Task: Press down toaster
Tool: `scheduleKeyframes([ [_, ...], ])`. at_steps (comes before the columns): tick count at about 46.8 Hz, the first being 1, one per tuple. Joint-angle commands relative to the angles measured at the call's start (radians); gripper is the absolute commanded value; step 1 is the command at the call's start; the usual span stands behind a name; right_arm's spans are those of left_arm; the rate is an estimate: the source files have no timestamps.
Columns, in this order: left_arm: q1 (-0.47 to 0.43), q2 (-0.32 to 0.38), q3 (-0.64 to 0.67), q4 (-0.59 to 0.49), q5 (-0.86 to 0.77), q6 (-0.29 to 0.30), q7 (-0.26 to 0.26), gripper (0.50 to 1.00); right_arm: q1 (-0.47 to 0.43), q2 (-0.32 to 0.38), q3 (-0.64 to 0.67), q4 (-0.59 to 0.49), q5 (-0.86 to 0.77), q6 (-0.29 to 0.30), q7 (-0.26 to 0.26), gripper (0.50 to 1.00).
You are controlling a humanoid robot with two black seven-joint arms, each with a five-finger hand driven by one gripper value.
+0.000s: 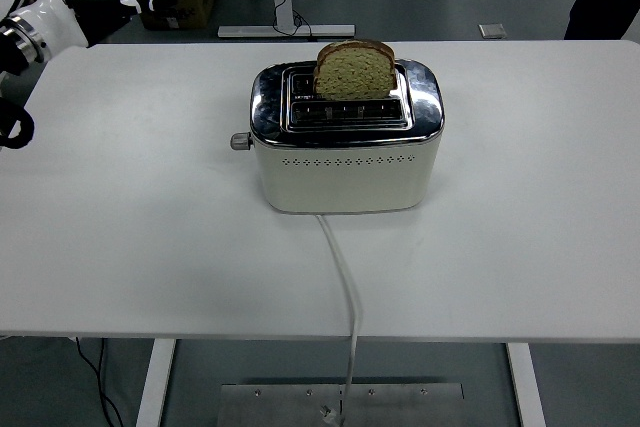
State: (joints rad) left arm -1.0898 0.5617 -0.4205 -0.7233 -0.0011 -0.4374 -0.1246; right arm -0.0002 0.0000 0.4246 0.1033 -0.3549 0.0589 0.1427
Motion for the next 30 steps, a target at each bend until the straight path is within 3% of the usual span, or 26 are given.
scheduleKeyframes([
  [1, 0.024, -0.013, -0.006, 0.033, -0.045, 0.005, -0.027, 1.000, -0.001, 0.000, 0.000, 0.001, 0.002, 0.001, 0.001, 0.998],
  [5, 0.059, -0.013, -0.012, 0.042, -0.068, 0.003, -0.053, 1.000, -0.001, 0.000, 0.002, -0.001, 0.004, 0.002, 0.001, 0.998],
  [16, 0.148, -0.014, -0.020, 0.044, -0.071, 0.000, -0.055, 1.000, -0.001, 0.000, 0.002, 0.001, 0.004, 0.004, -0.002, 1.000],
  [30, 0.163, -0.023, -0.020, 0.044, -0.071, 0.000, -0.055, 1.000, -0.003, 0.000, 0.002, -0.001, 0.004, 0.004, 0.003, 1.000],
])
